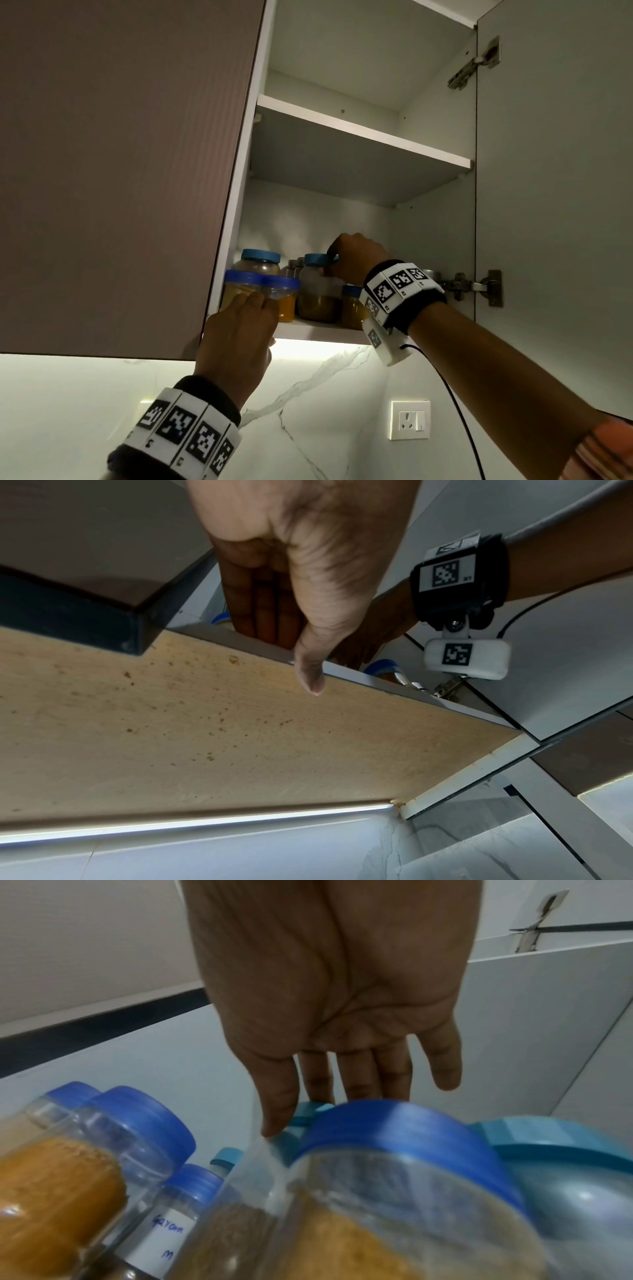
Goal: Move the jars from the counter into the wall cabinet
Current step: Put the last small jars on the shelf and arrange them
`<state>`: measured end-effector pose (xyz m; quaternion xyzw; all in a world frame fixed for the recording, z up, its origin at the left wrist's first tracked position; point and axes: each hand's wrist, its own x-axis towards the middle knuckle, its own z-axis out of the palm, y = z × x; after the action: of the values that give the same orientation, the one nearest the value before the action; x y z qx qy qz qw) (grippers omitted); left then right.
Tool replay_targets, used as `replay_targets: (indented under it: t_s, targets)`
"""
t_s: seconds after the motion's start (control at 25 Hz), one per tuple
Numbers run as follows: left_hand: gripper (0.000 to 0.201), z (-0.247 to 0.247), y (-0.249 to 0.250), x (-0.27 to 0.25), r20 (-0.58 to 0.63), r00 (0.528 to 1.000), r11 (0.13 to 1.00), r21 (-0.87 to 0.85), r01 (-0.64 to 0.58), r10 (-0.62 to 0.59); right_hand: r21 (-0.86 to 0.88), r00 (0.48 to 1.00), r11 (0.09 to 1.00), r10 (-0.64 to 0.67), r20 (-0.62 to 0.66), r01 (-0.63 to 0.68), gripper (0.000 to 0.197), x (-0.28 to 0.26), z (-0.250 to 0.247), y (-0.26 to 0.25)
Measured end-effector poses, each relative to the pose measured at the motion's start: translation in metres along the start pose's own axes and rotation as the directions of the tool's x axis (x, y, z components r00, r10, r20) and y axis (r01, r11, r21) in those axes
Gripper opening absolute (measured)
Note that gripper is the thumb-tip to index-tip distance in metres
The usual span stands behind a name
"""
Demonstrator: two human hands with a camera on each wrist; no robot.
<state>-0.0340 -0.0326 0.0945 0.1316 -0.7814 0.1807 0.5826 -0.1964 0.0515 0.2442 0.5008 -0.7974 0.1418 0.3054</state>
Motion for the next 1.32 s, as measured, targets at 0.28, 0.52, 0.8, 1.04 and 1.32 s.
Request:
replay_targets:
  t_s: [0.28,0.52,0.8,1.04,1.32]
  targets:
    - [0.047,0.001,0.000,0.001,0.031,1.000,0.999,0.054,-0.002,0.001,0.052,0.995,0.997,0.058,-0.077,-0.054,0.042,0.002,0.003,-0.002]
    - [0.049,0.001,0.001,0.002,0.076,0.997,0.995,0.104,0.004,-0.012,0.031,0.993,0.998,0.066,-0.095,-0.063,0.039,-0.001,0.004,-0.008]
    - [0.051,-0.001,0.002,0.002,0.053,0.999,0.998,0.064,0.006,-0.010,0.137,0.951,0.987,-0.035,-0.306,0.081,0.035,-0.020,-0.013,-0.027]
    - [0.054,0.002,0.000,0.001,0.070,0.997,0.997,0.074,0.015,-0.020,0.125,0.958,0.950,-0.279,-0.063,0.285,0.037,-0.033,0.009,-0.051]
    - [0.055,-0.001,0.004,0.003,0.109,0.994,0.990,0.141,0.013,-0.028,0.066,0.968,0.967,-0.244,-0.058,0.248,0.027,-0.033,0.015,-0.050]
